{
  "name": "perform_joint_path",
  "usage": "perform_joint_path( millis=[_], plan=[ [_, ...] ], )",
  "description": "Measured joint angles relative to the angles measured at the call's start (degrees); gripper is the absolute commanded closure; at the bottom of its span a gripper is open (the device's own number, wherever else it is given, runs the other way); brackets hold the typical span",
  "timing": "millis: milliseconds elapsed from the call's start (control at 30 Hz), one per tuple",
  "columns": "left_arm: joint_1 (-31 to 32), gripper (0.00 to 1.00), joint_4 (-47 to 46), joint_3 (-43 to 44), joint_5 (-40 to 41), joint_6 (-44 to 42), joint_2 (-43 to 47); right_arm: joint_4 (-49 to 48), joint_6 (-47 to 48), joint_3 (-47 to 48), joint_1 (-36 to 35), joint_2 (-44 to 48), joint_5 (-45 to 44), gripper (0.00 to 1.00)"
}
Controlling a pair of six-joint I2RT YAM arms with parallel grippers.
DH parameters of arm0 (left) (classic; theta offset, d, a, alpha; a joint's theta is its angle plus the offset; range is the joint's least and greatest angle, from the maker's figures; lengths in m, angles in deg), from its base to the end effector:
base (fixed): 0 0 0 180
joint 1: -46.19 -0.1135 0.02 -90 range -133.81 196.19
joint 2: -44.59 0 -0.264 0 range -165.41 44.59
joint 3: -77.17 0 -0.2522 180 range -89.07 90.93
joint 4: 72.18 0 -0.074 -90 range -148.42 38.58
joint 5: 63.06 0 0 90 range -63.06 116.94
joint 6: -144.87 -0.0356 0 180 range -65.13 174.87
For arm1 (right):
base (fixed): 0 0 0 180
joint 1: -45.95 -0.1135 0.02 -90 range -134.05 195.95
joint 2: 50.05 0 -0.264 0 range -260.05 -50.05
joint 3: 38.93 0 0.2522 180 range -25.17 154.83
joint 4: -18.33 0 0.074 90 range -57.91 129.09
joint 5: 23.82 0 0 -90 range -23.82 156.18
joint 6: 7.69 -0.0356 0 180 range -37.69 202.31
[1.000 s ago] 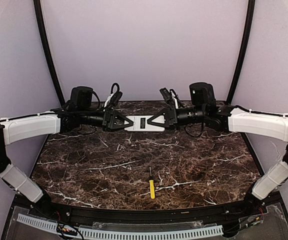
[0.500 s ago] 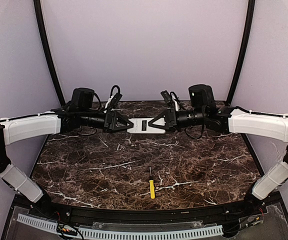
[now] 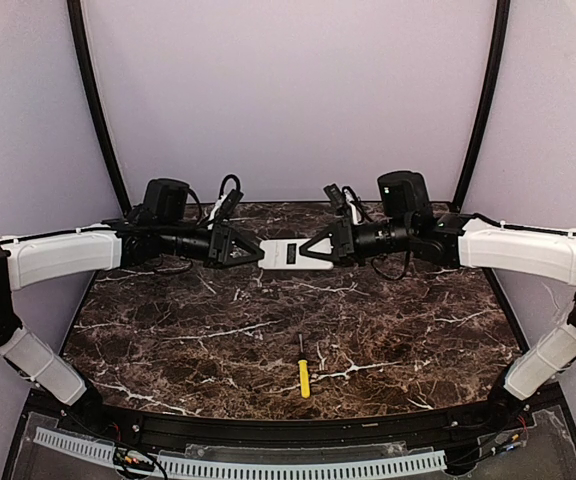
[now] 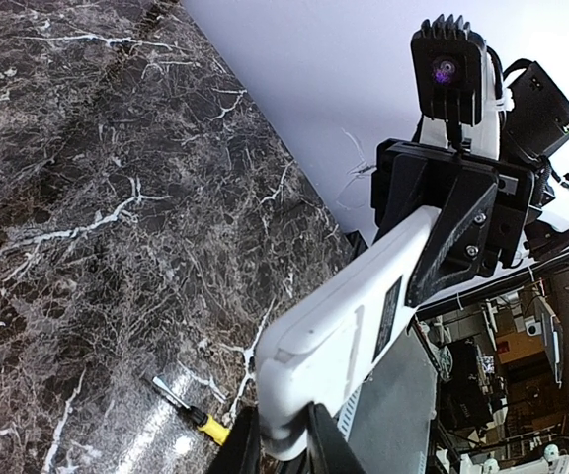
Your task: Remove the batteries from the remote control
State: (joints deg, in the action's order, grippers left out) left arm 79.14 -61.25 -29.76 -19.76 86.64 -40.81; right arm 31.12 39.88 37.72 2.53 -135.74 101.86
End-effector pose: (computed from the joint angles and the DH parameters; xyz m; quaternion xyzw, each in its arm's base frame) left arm 0.2675 -0.2043 0.2839 0.2259 0.7645 -0.5499 0.2494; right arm 0.2361 0.2521 0.2989 -0.1785 0.7869 0.5491 0.2178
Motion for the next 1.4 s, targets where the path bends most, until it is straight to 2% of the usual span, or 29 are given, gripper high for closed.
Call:
perform_joint_path(
  millis=[700,1167,1400],
  plan=[
    [-0.3,0.99,-4.0,-1.9,-1.5,1.7,-0.1,2.7,1.4,-0.3,0.1,-0.2,-4.4,1.0],
    [-0.6,1.0,-6.3,-2.5,-1.7,3.4,-2.7,4.5,2.0,-0.7,0.3,-2.1,-7.6,1.0],
    [-0.6,1.0,-3.2,-2.5,1.3,1.4,-3.2,5.0,3.1,-1.8,0.6,-3.3,-9.4,1.0]
  ],
)
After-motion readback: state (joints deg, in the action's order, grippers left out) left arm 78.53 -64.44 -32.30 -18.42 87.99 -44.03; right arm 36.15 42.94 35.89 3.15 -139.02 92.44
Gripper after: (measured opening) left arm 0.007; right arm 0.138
